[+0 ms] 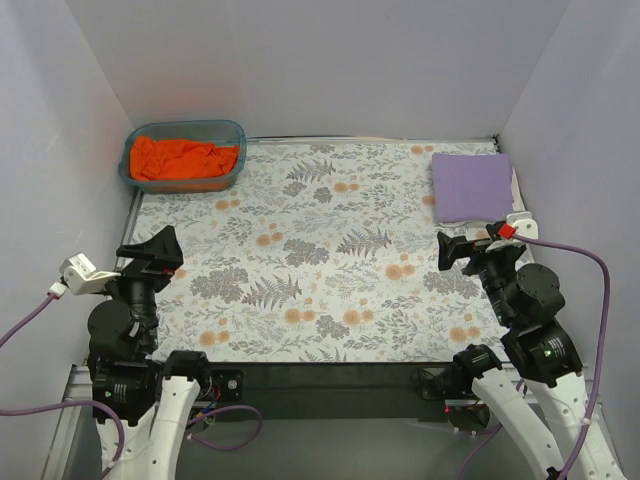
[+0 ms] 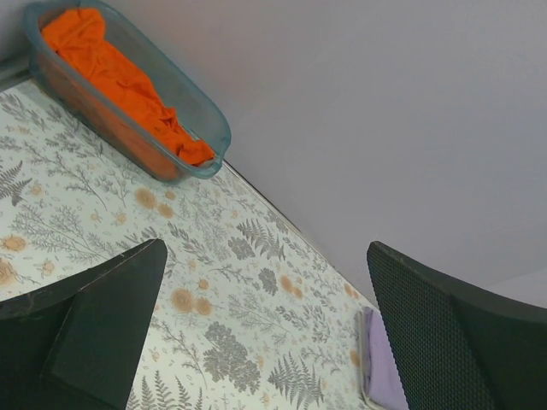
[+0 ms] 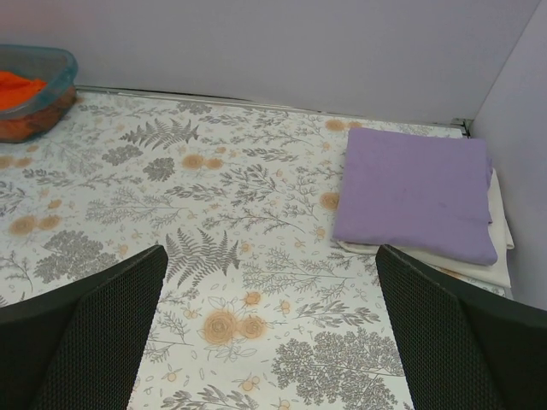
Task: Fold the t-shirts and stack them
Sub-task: Grab the tshirt from the pile
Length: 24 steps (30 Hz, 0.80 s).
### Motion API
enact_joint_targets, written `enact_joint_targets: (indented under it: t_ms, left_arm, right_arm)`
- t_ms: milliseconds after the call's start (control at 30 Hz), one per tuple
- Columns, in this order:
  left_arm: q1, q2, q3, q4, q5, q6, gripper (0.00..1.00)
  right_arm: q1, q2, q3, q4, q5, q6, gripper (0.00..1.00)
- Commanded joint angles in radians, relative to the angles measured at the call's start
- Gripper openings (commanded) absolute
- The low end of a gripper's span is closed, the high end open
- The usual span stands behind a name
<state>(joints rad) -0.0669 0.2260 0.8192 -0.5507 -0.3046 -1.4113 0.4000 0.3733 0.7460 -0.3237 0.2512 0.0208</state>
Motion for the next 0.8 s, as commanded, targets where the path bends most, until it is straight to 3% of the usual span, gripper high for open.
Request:
enact_joint_targets:
  t_ms: [0,300,767]
  left_arm:
    - [-0.001,0.097,-0.02,0.008,-0.013,-0.104,0.98]
    - [-0.001,0.395,-0.02,0.175,0.027,-0.159,0.98]
    - [0.036,1.168,0.351,0.376,0.041,-0.13,0.98]
  right_arm:
    - [0.005,-0.013,0.013,0.012,-0.023,-0.016,0.98]
    - [0.005,0.024,0.004,-0.003,-0.116,0.018,0.98]
    - [0.005,0.081,0.015,-0.052,-0.188,0.085,0.98]
